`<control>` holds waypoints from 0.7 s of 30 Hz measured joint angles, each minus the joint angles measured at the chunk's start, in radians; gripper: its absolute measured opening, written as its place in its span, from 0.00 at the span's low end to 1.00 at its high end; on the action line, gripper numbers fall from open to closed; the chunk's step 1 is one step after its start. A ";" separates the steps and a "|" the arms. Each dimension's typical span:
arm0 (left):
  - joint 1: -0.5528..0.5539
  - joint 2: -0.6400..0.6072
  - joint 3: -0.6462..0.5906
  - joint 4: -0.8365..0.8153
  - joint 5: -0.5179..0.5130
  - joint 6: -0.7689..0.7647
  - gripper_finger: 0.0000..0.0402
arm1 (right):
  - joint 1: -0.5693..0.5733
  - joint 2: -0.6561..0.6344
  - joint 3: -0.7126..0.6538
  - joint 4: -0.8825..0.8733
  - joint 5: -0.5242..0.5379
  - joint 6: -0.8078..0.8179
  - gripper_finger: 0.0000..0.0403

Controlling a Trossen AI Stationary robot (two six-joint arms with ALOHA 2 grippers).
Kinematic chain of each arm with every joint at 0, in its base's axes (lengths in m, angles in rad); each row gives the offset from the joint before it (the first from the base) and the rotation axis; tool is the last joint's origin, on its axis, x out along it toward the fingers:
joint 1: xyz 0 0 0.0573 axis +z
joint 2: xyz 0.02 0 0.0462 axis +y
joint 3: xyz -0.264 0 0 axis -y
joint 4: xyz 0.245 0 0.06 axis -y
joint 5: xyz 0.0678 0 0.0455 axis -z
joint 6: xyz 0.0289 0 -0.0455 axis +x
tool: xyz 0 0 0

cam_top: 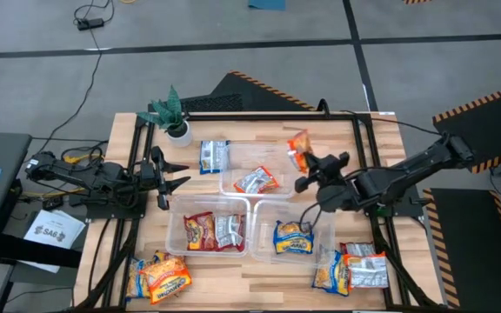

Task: Sort Maruchan noodles
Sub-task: Put the orange noodle pack into the top transparent bin

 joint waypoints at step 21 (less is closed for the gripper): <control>0.000 0.000 0.000 0.013 0.000 0.008 0.34 | -0.136 0.225 0.000 0.635 -0.654 -0.444 0.05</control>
